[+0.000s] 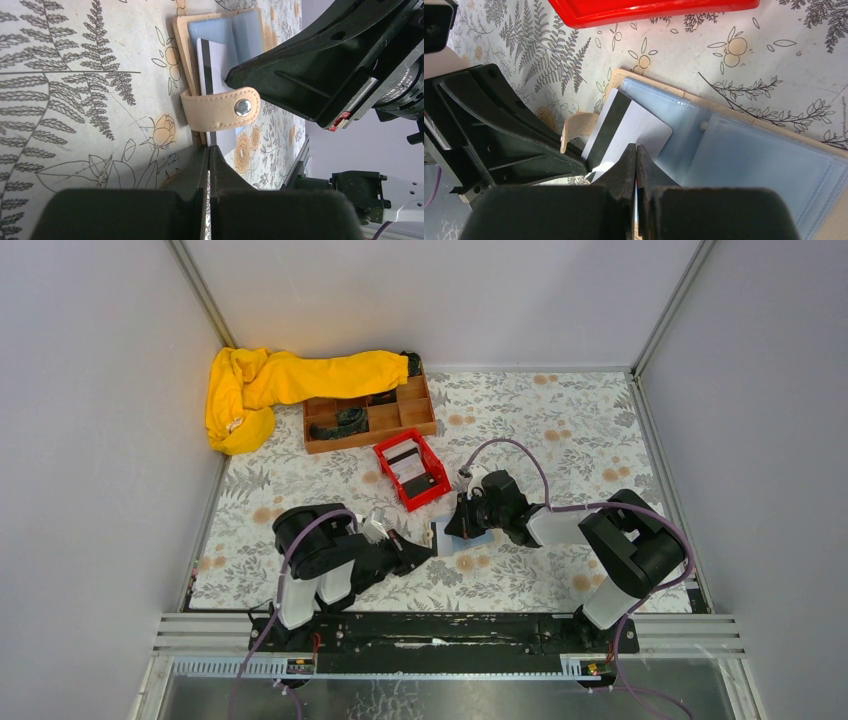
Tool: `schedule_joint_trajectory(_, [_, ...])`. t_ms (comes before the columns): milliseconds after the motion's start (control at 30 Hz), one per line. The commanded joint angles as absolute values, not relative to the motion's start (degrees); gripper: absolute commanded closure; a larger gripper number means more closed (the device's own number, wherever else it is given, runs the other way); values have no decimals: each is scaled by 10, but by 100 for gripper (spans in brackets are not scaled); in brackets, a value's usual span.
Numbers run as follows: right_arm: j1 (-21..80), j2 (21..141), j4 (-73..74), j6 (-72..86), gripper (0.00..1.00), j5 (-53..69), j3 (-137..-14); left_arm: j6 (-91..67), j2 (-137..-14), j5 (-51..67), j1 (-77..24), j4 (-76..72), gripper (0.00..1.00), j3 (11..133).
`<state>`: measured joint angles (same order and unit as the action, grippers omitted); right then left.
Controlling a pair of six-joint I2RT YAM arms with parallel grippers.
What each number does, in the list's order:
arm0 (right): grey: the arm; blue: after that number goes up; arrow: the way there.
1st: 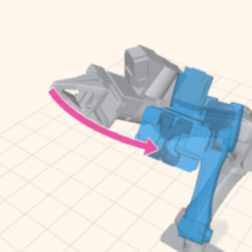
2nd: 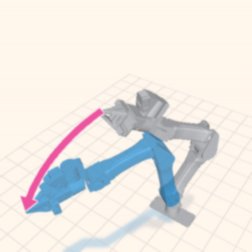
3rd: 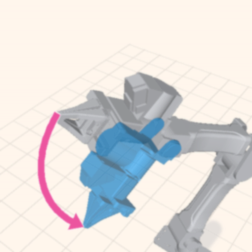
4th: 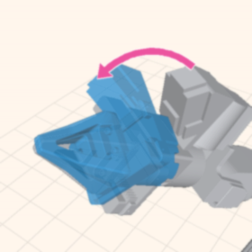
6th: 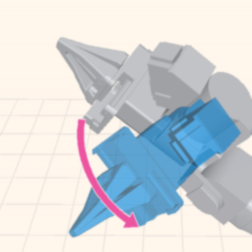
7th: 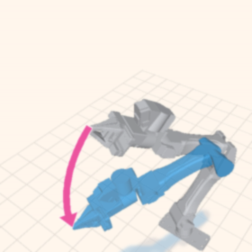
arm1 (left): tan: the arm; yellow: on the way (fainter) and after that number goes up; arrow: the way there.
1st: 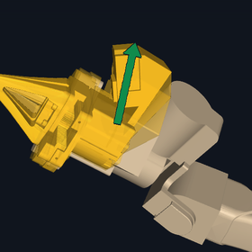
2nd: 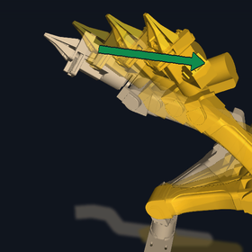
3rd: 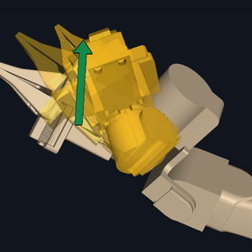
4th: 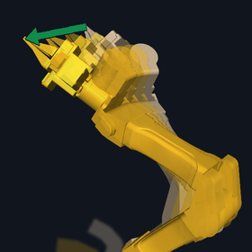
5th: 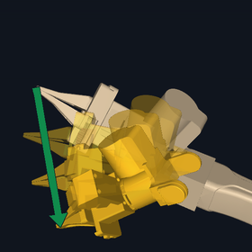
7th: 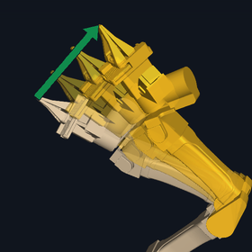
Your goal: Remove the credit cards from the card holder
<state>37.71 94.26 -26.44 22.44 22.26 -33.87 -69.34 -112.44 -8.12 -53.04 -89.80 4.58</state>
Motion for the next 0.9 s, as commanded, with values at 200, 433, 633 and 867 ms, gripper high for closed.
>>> schedule_joint_trajectory(200, [360, 934, -252, 225, 100, 228, -325, -665, -1084, -83, -527, -919, 100, 4])
schedule_joint_trajectory(433, [334, 879, -276, 244, 82, 245, -309, -632, -1001, -53, -527, -904, 100, -36])
schedule_joint_trajectory(633, [328, 810, -316, 251, 69, 236, -281, -590, -961, 22, -528, -877, 100, -14])
schedule_joint_trajectory(867, [306, 664, -382, 255, 50, 253, -224, -569, -892, -2, -526, -914, 100, -28])
